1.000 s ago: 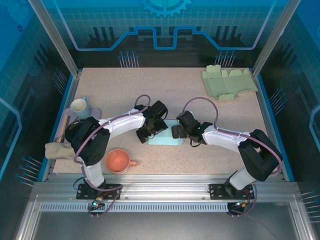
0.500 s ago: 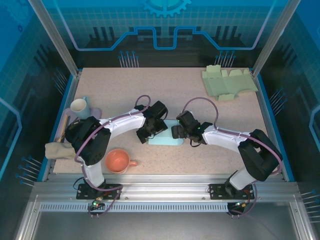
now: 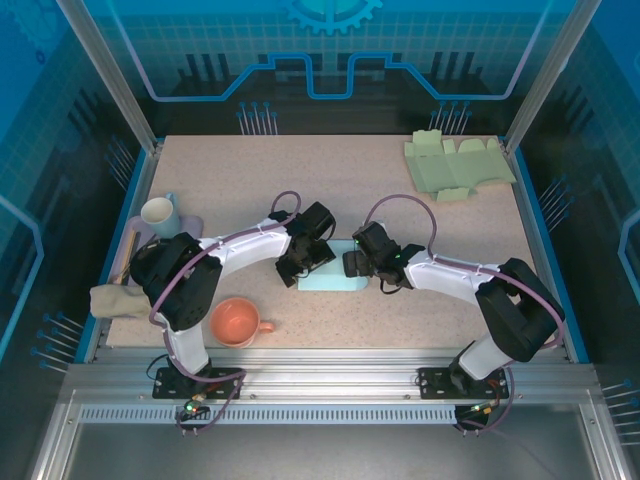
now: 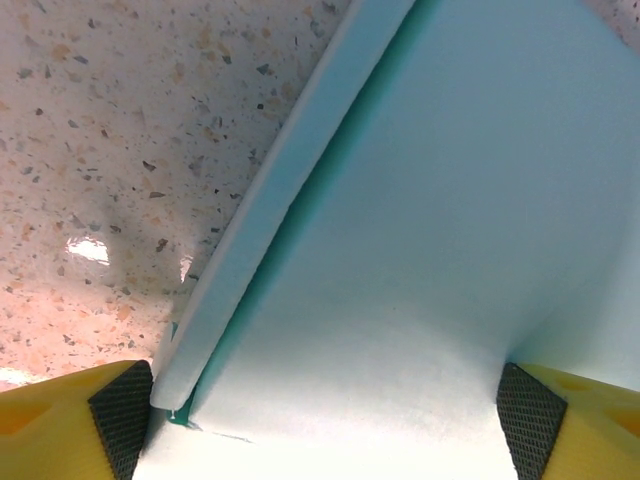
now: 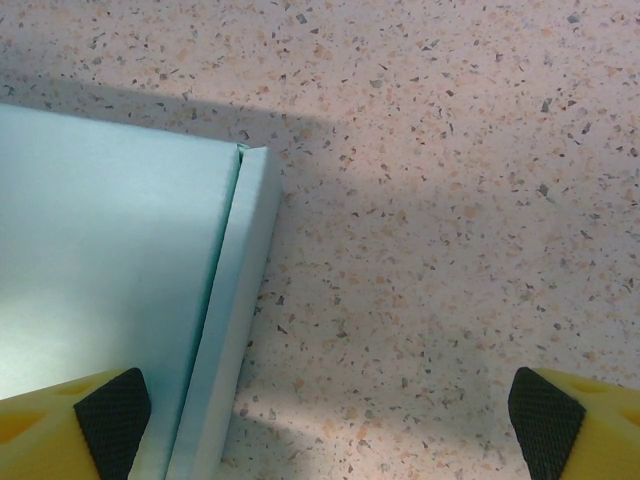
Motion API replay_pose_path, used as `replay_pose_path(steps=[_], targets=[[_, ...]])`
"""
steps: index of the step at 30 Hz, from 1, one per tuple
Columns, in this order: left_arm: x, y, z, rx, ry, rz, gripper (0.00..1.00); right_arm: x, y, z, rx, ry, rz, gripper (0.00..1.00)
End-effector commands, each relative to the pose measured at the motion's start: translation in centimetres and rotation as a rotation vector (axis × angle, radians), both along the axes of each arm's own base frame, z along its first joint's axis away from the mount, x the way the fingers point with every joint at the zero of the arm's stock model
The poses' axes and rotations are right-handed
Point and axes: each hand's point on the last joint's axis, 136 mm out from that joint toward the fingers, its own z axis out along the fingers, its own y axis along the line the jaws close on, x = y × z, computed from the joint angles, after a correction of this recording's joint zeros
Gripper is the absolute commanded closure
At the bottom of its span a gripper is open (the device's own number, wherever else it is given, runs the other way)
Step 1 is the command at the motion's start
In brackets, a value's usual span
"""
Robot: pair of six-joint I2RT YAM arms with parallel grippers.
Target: Fold the paper box
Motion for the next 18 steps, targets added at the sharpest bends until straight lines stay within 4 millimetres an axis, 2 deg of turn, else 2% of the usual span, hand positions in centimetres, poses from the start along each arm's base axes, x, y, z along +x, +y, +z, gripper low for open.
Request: replay_pose_path(steps=[1, 11, 18], targets=[[-0.6, -0.9, -0.2, -0.036, 0.020, -0.023, 0.12, -1.2, 0.2, -1.6, -0.015, 0.056, 0.015, 0.03], [-0.9, -1.9, -0.8, -0.085, 0.051, -0.022, 0.13, -1.1, 0.1, -1.8, -0.021, 0.061, 0.013, 0.03], [-1.5, -2.0, 0.5, -0.104, 0.071, 0.003, 0.08, -1.2, 0.3, -2.1, -0.015, 0.070, 0.010, 0.04]])
